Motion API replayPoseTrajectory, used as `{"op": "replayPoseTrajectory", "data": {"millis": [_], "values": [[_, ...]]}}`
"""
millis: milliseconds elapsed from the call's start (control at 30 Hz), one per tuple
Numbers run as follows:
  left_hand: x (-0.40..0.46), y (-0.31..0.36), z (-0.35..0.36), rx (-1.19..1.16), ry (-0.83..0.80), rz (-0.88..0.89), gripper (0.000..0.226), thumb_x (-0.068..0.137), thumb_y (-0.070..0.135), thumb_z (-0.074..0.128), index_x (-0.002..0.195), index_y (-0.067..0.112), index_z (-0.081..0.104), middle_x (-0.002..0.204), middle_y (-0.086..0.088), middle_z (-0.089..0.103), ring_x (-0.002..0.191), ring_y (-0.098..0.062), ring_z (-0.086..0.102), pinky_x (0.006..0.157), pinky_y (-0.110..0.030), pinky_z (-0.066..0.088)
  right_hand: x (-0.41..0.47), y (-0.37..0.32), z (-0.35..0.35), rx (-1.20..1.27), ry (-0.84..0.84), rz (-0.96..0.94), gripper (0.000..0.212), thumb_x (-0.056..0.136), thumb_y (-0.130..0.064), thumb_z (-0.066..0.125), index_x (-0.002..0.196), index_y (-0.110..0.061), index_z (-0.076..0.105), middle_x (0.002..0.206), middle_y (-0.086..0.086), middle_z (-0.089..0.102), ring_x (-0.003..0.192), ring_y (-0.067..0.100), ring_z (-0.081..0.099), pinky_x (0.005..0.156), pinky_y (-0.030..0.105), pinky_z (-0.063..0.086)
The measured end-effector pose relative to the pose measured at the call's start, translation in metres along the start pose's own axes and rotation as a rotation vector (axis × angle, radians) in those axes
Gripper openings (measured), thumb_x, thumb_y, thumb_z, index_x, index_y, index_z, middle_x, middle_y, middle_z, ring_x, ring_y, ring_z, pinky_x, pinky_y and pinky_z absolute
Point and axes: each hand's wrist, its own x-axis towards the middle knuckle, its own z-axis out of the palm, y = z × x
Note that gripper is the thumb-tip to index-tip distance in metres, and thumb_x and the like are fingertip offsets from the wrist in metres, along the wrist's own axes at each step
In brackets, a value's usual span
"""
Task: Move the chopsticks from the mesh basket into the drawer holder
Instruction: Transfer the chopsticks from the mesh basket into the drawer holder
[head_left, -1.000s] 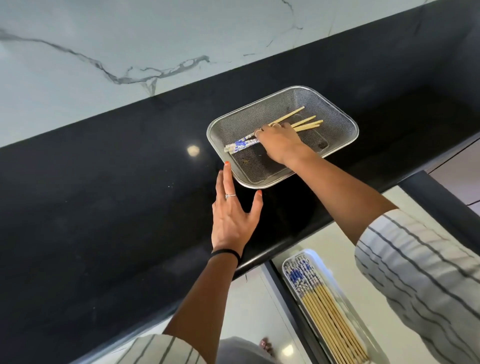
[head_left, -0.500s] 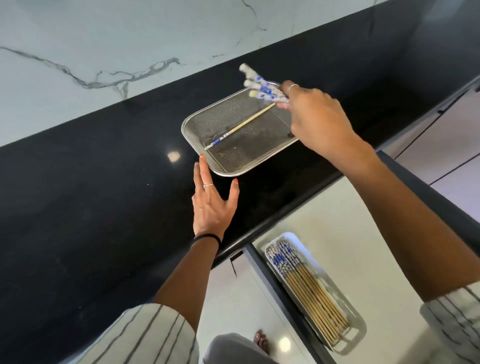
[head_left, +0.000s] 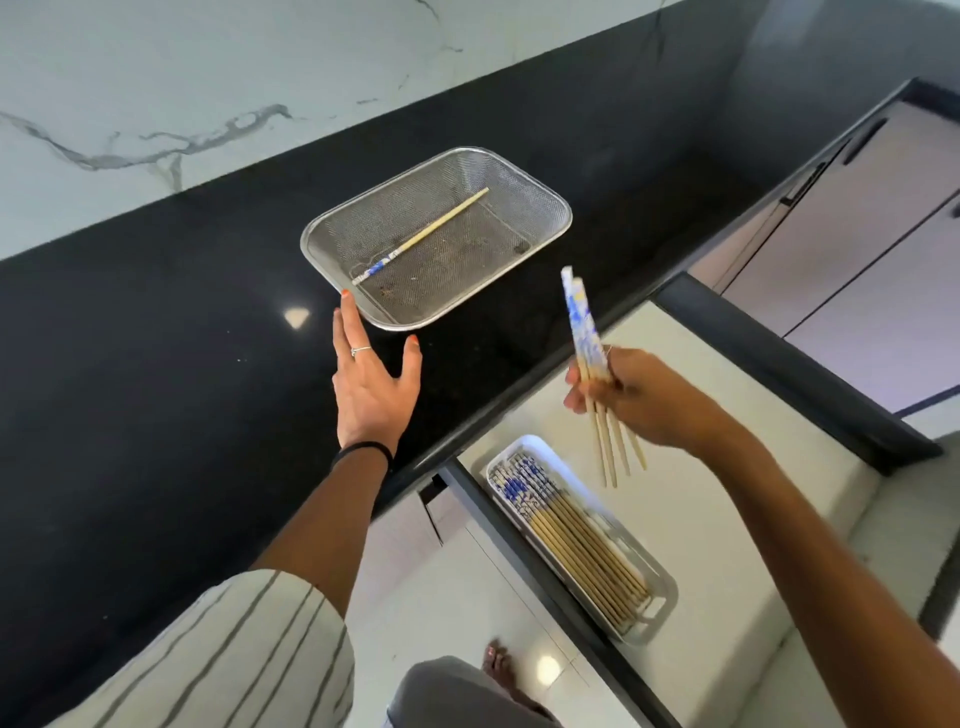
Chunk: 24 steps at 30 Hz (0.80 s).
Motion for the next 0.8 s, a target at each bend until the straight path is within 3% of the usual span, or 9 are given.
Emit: {"op": "replayPoseTrajectory", "data": {"millis": [67,167,267,400,533,700,800], "values": [[0.001,-0.001,0.0,-0.001,0.01,0.004,0.082,0.094,0.043,0.055,0.154,0.032,0.001,0.163,-0.005,0.013,0.129,-0.041,0.048,0.106,-0.059,0.039,-0.003,0.018,0.017,-0.06,-0.12,0.085,0.015,0.092,-0.006,0.048,0.094,-0.013,0.061,0.082,0.002,0.071,0.082,0.014,0.068,0.084,0.029,0.051],[0.002,-0.004,0.002,-0.013,0.013,0.011,0.082,0.093,0.044,0.055,0.154,0.033,0.001,0.163,-0.004,0.014,0.13,-0.041,0.047,0.105,-0.058,0.041,-0.007,0.047,0.045,-0.131,-0.303,0.244,0.012,0.083,-0.007,0.051,0.086,-0.015,0.059,0.073,-0.004,0.069,0.075,0.013,0.067,0.083,0.032,0.05],[0.001,-0.005,0.003,-0.018,0.023,0.023,0.082,0.093,0.044,0.055,0.154,0.033,0.002,0.163,-0.003,0.015,0.132,-0.039,0.046,0.106,-0.055,0.042,-0.011,0.075,0.071,-0.159,-0.384,0.337,0.007,0.079,-0.007,0.055,0.083,-0.008,0.061,0.079,0.01,0.073,0.081,0.027,0.069,0.079,0.034,0.052],[0.002,-0.005,0.004,-0.014,0.027,0.03,0.082,0.093,0.044,0.055,0.154,0.031,0.002,0.163,-0.002,0.015,0.131,-0.039,0.047,0.105,-0.056,0.042,-0.012,0.1,0.102,-0.209,-0.341,0.419,0.014,0.082,-0.011,0.059,0.094,-0.005,0.06,0.096,0.014,0.072,0.088,0.026,0.066,0.069,0.025,0.044],[0.001,-0.004,0.004,-0.008,0.026,0.031,0.082,0.093,0.044,0.055,0.154,0.031,0.001,0.163,-0.002,0.016,0.132,-0.038,0.046,0.107,-0.056,0.04,-0.01,0.112,0.127,-0.347,-0.258,0.439,0.031,0.084,-0.015,0.052,0.114,-0.007,0.056,0.115,0.015,0.062,0.103,0.031,0.061,0.081,0.032,0.048],[0.001,-0.004,0.004,-0.006,0.024,0.027,0.083,0.093,0.043,0.055,0.155,0.031,0.001,0.162,-0.004,0.017,0.134,-0.036,0.044,0.109,-0.057,0.038,-0.016,0.113,0.153,-0.363,-0.098,0.451,0.031,0.095,-0.034,0.045,0.119,-0.018,0.058,0.116,0.007,0.063,0.103,0.03,0.063,0.087,0.038,0.049],[0.001,-0.003,0.003,-0.007,0.02,0.016,0.083,0.094,0.043,0.055,0.155,0.031,0.0,0.162,-0.005,0.017,0.136,-0.036,0.042,0.109,-0.056,0.038,-0.021,0.115,0.163,-0.345,-0.021,0.443,0.029,0.094,-0.022,0.043,0.119,-0.021,0.058,0.117,0.003,0.065,0.102,0.027,0.064,0.087,0.038,0.051]]}}
